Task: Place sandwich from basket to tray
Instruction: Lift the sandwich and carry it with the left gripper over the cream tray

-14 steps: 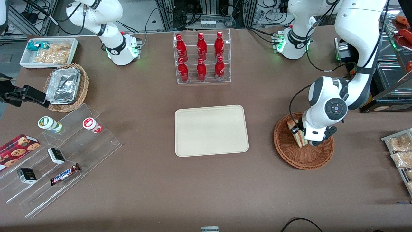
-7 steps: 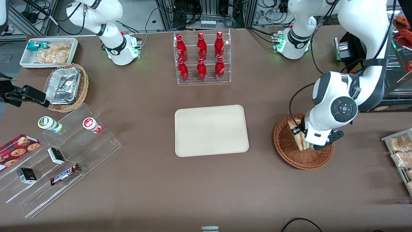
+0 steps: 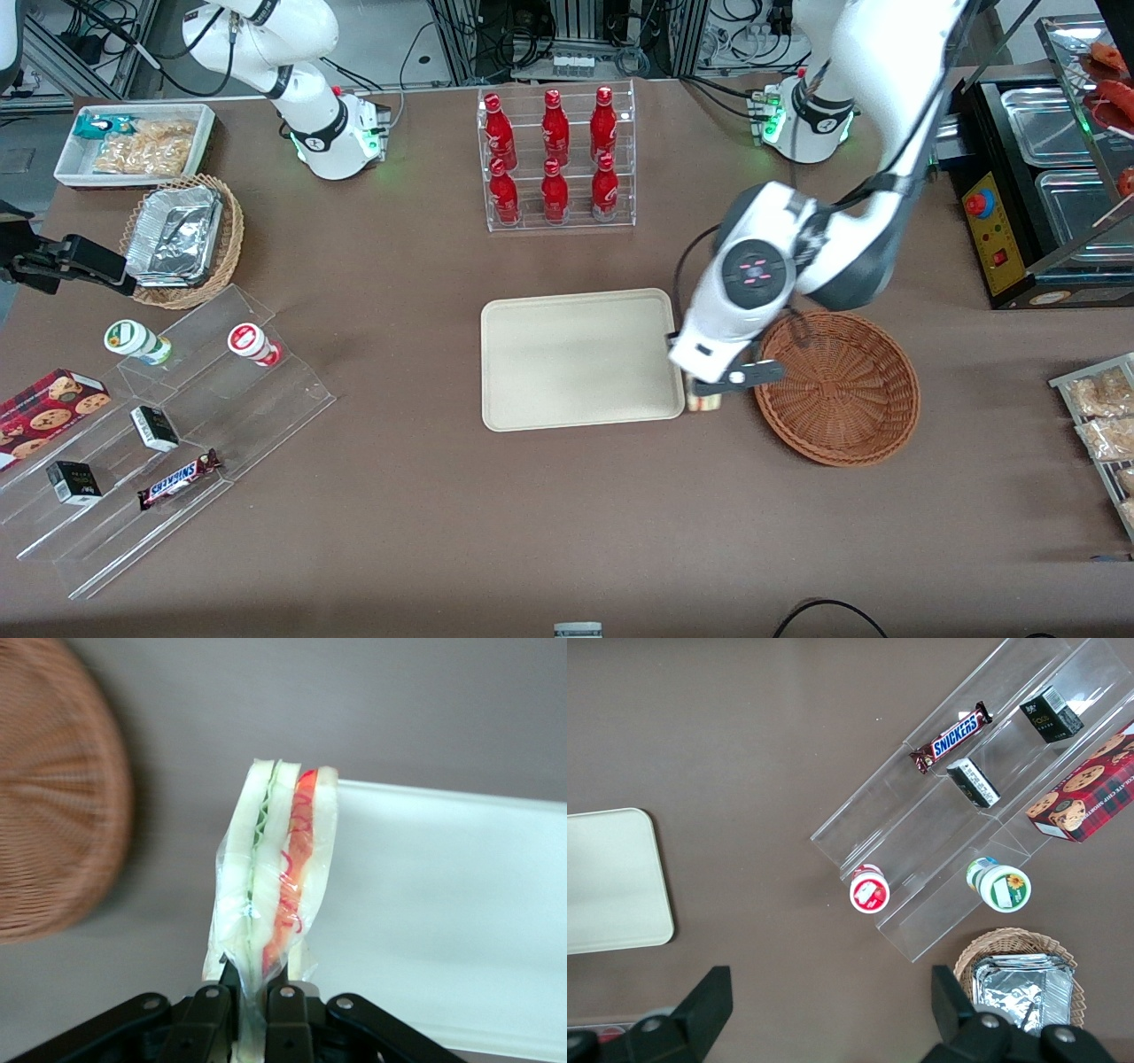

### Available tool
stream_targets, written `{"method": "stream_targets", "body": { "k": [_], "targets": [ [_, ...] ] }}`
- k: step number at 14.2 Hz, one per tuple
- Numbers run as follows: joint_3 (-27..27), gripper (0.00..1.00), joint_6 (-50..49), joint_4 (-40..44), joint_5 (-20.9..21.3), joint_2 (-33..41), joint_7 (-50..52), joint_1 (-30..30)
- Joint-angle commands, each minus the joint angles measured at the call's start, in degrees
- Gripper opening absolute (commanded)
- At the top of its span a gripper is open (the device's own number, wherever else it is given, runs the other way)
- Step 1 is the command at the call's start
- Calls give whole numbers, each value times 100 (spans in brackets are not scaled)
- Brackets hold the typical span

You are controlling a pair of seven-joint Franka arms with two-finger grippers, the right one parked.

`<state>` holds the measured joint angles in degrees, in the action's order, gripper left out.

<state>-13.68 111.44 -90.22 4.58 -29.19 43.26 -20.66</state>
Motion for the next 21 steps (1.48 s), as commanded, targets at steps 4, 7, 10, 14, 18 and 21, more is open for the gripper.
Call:
{"method": "stream_targets", "body": {
  "k": [4,7,10,14,18,21],
  "targets": [
    [50,15,589,1216,-10,-1457,190,-851],
    [59,15,879,1611,16,-1861,576,-1166],
    [85,16,879,2016,52,-2187,1035,-1387],
    [94,69,879,2008,60,-2223,1044,-1458],
    [164,100,870,2017,278,-2179,1009,-1449],
    [182,100,853,2025,412,-1986,1035,-1423]
  ]
}}
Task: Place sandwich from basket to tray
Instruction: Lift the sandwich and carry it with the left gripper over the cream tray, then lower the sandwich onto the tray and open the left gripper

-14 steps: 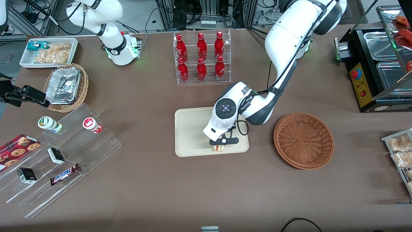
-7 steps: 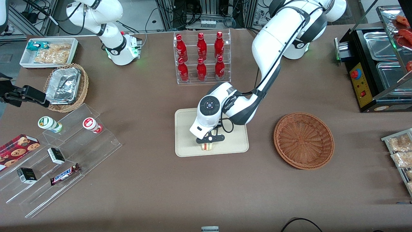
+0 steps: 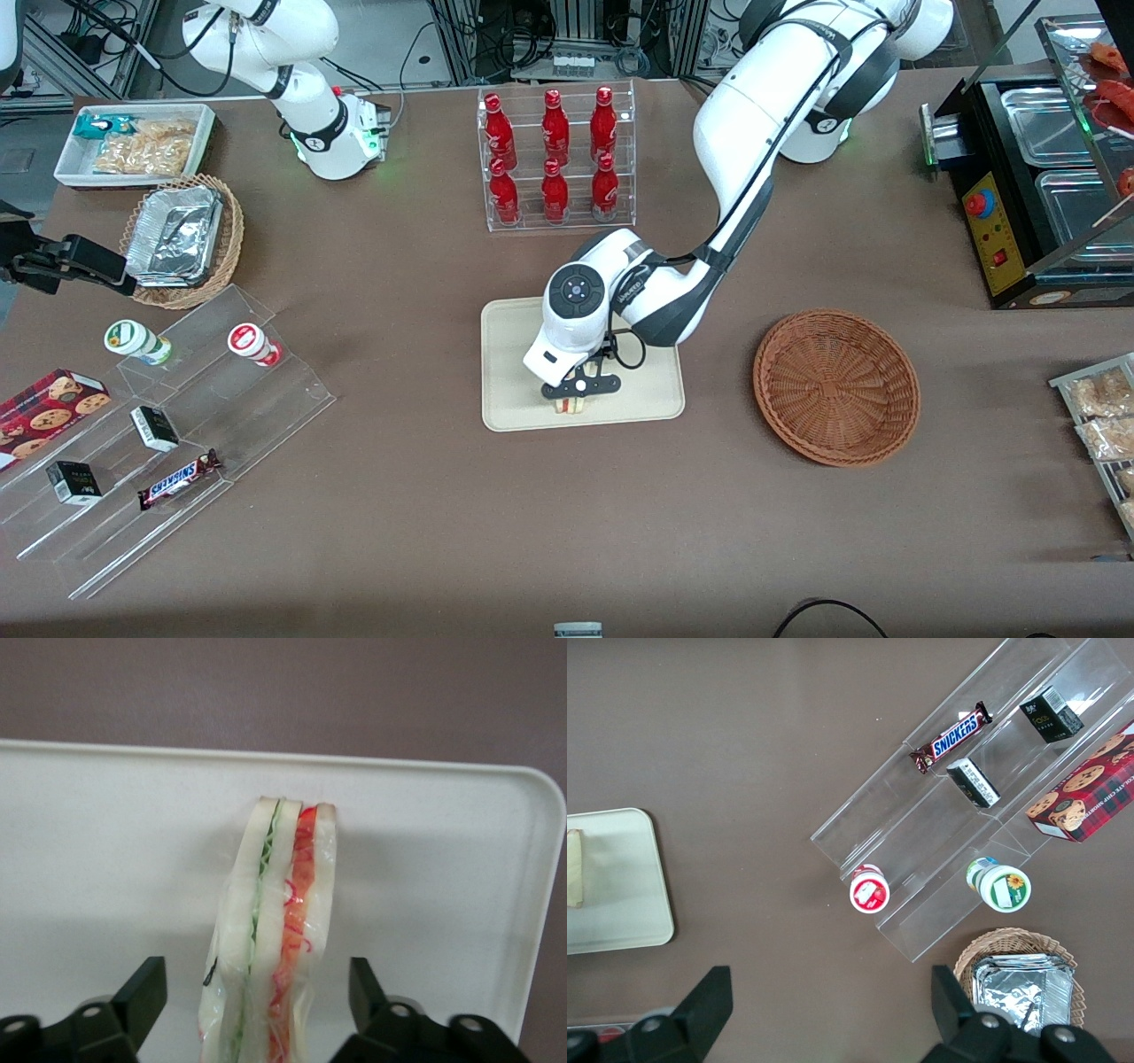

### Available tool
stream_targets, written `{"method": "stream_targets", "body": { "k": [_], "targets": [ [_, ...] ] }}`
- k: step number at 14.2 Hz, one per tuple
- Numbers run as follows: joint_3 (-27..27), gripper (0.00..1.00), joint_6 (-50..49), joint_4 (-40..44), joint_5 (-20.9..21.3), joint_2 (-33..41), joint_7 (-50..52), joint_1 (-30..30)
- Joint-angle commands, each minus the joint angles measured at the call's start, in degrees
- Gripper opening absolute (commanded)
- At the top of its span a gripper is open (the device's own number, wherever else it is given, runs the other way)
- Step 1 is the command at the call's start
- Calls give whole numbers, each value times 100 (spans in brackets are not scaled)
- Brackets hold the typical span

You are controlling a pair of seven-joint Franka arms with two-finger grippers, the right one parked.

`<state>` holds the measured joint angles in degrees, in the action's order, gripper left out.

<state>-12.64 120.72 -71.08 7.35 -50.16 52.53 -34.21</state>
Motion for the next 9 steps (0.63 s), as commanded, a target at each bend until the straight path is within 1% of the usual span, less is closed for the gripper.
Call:
{"method": "stream_targets", "body": {
  "k": [1,3,5,9],
  "targets": [
    [173,100,-110,121,135,242,109,-59],
    [314,100,-267,77,135,576,117,-50],
    [463,100,-714,-80,144,1093,74,-33],
    [929,100,-1103,-1195,144,2472,3,-24]
  ]
}}
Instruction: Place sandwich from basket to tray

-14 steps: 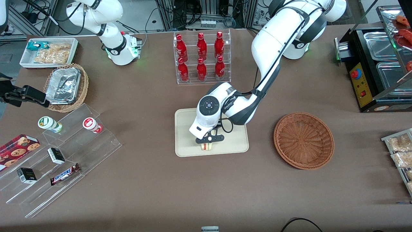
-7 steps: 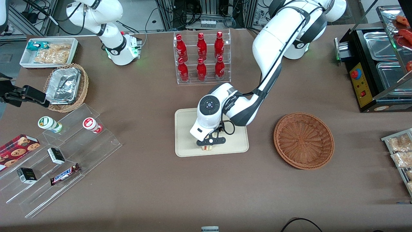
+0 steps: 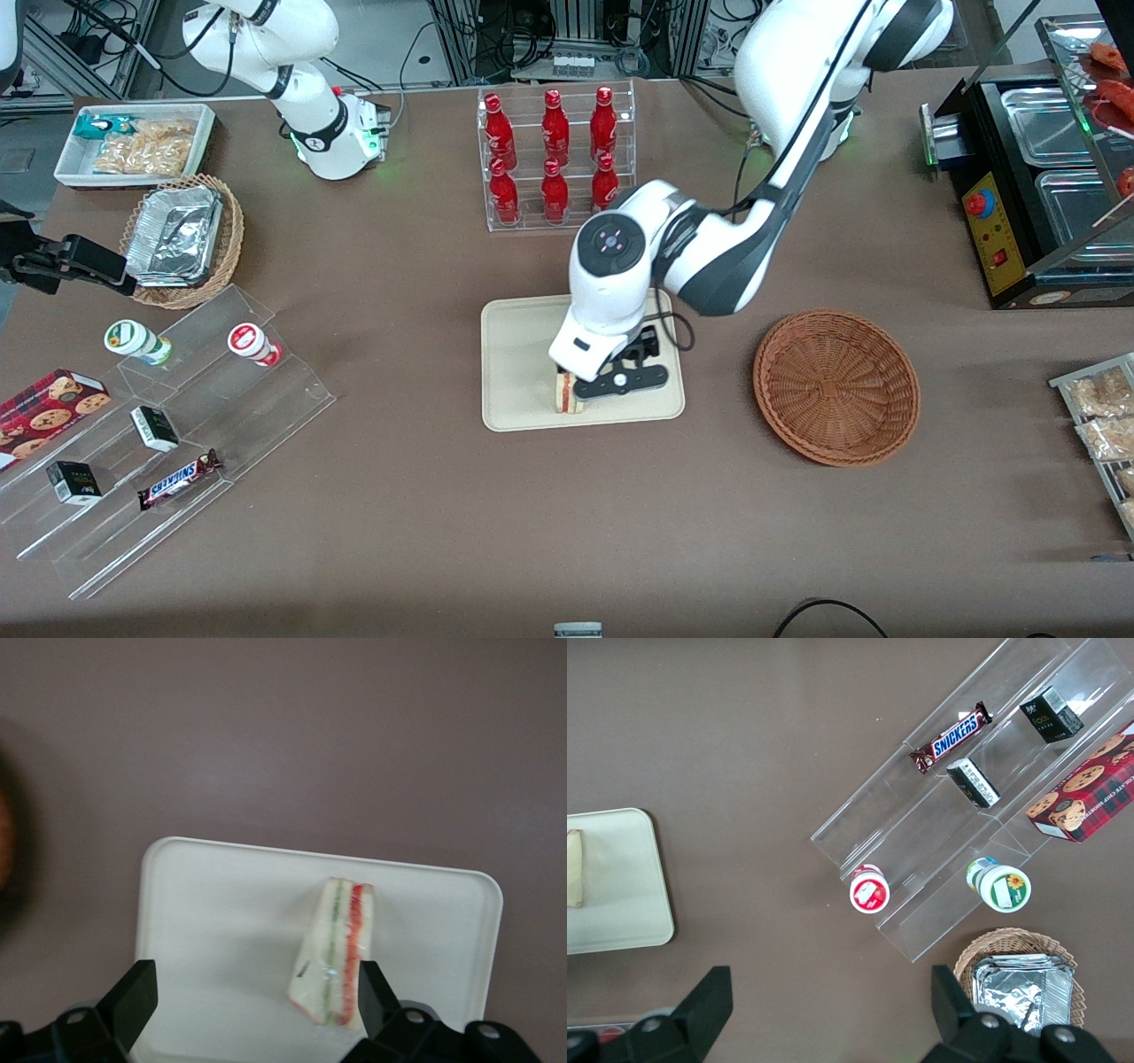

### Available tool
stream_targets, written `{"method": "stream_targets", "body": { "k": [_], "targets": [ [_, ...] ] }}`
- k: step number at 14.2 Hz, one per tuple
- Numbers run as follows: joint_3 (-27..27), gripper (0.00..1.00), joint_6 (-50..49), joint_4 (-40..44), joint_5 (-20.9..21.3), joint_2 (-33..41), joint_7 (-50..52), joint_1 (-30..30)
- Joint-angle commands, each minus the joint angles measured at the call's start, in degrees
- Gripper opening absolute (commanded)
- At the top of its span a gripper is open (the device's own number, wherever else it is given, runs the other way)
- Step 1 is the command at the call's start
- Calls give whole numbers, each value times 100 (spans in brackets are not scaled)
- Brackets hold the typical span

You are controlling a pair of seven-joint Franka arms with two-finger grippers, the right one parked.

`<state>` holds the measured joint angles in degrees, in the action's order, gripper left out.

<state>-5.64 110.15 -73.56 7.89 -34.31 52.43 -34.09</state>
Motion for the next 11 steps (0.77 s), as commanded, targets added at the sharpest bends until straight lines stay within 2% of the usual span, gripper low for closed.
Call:
{"method": "stream_targets", "body": {
  "k": [1,4,6,8,11],
  "targets": [
    [352,100,-133,-1220,81,1239,-65,-36],
    [739,100,-738,-1696,-15,2023,-889,-36],
    [1072,100,-1274,-1741,-120,2410,-1583,-36],
    [1590,100,-1828,-1724,-515,2726,-2486,-36],
    [2110,100,-2391,-1732,-552,3166,-3237,-36]
  ]
}}
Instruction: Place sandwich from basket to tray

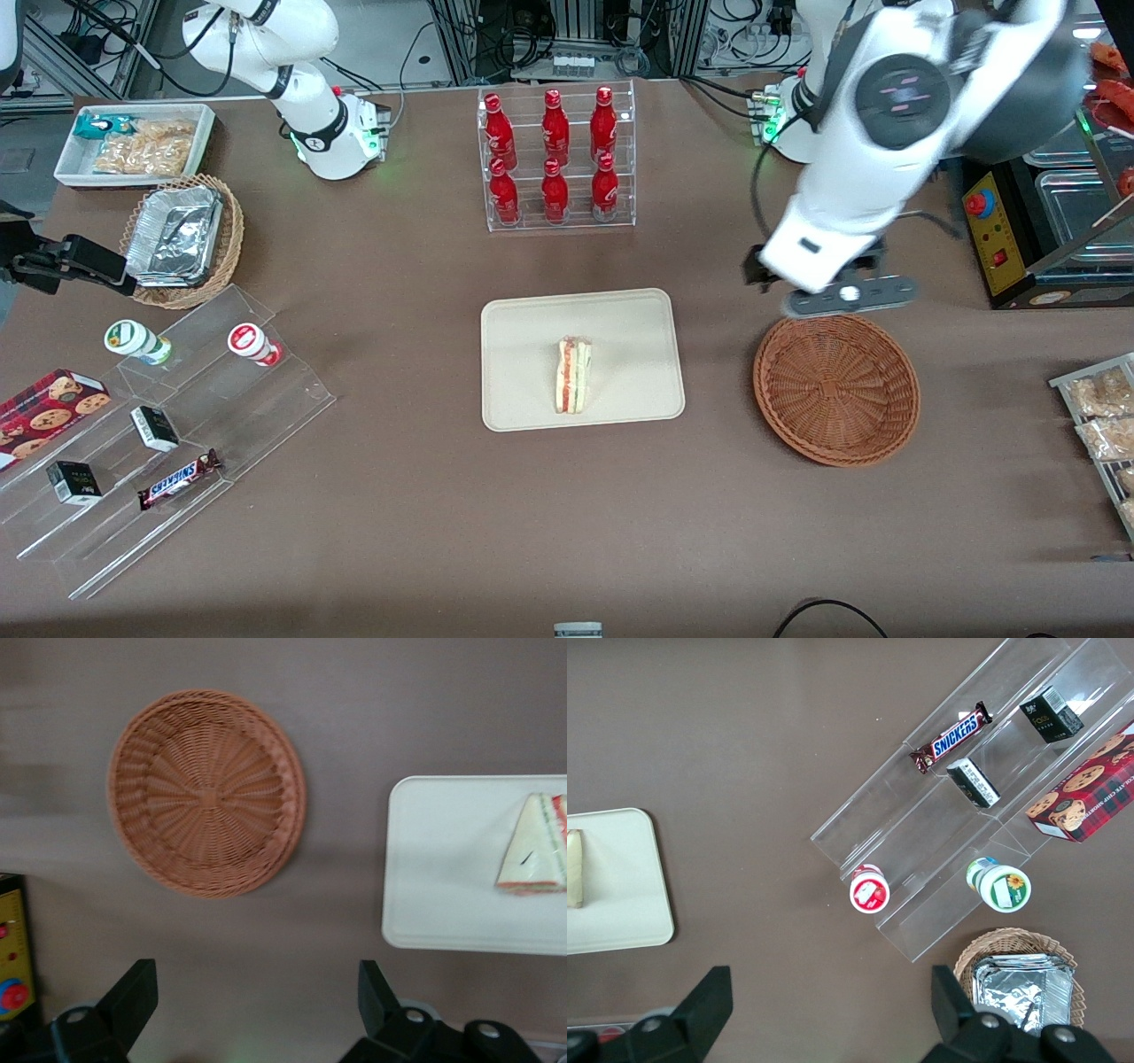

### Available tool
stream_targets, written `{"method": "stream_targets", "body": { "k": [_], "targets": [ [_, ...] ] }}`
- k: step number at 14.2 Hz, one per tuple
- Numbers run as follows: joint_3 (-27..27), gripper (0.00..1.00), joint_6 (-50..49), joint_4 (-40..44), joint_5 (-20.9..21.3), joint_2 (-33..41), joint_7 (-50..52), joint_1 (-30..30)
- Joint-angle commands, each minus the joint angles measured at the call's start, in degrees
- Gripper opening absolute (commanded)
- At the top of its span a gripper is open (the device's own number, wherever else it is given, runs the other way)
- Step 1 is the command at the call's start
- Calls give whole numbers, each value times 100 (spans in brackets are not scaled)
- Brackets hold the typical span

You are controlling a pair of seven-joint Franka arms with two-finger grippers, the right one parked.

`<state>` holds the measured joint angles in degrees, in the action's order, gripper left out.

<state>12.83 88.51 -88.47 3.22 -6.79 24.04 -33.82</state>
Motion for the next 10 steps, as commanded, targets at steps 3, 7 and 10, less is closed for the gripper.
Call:
{"method": "stream_targets", "body": {
  "k": [3,7,10],
  "targets": [
    [632,100,-825,-162,-76,696,-1075,-72],
    [668,100,-1231,-48,-23,881,-1103,-81],
    [668,100,-1415,84,-23,898,-1103,-81]
  ]
}}
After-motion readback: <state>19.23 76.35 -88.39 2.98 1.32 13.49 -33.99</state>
